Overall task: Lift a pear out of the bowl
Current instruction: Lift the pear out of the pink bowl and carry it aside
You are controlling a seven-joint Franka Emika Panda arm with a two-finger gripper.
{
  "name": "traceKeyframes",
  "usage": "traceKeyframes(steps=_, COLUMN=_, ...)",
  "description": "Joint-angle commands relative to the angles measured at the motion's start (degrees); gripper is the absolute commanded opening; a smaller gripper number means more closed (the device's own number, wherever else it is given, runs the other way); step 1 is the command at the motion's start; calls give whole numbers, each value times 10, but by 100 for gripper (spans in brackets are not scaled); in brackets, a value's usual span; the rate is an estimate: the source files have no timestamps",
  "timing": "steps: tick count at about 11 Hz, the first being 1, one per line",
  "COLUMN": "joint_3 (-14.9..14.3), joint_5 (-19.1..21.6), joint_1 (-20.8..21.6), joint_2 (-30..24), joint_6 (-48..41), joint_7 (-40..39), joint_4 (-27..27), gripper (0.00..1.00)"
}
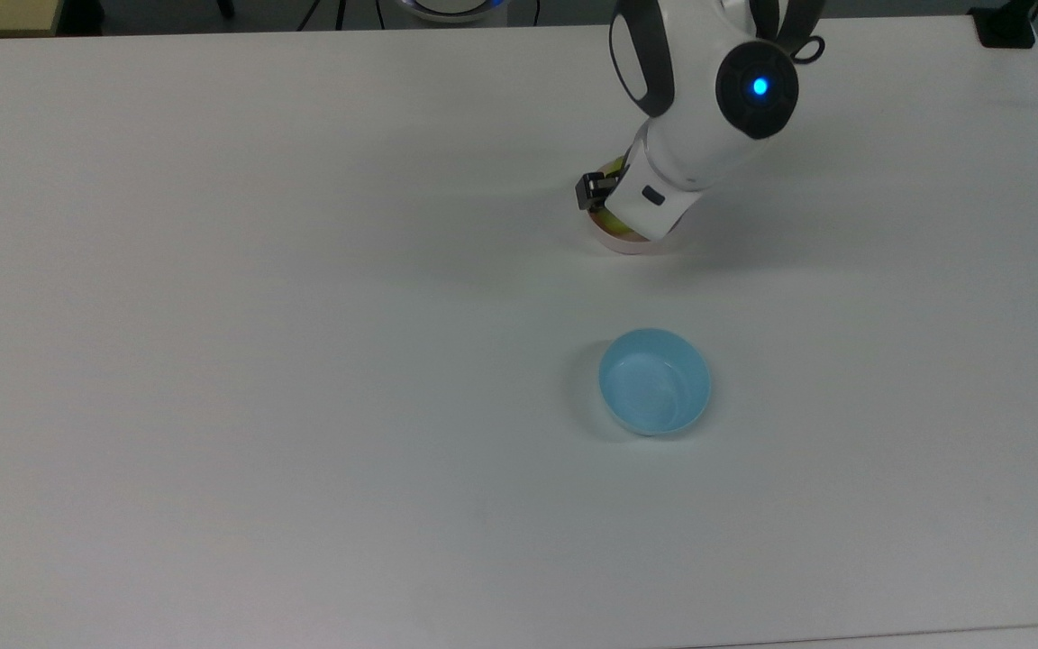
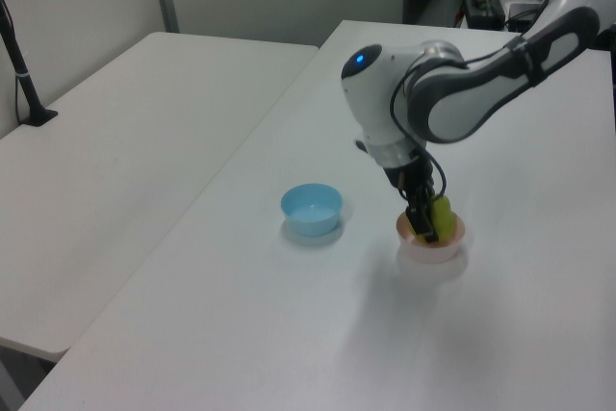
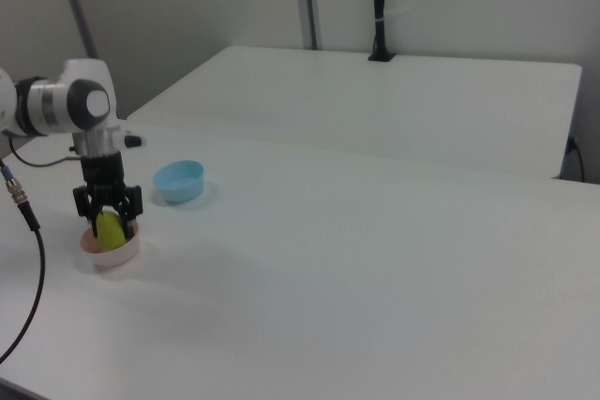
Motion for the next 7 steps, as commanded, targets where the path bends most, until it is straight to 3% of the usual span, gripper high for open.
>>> traceKeyframes(steps=1, joint_3=-10, joint_5=0, joint_1=-20, joint_2=-99, joint_6=-53, joint_7=-10, joint_4=-8, gripper=27)
traceKeyframes(steps=4, joint_3=-10, joint_5=3, joint_1=-83, joint_2=-119, joint_6=-107, joint_7=-45, joint_4=31, gripper=27)
traceKeyframes(steps=7, joint_3=-10, joint_5=1, joint_1=-166, joint_2=-115, joint_6=-102, joint_7=-94, joint_4=36, gripper=28)
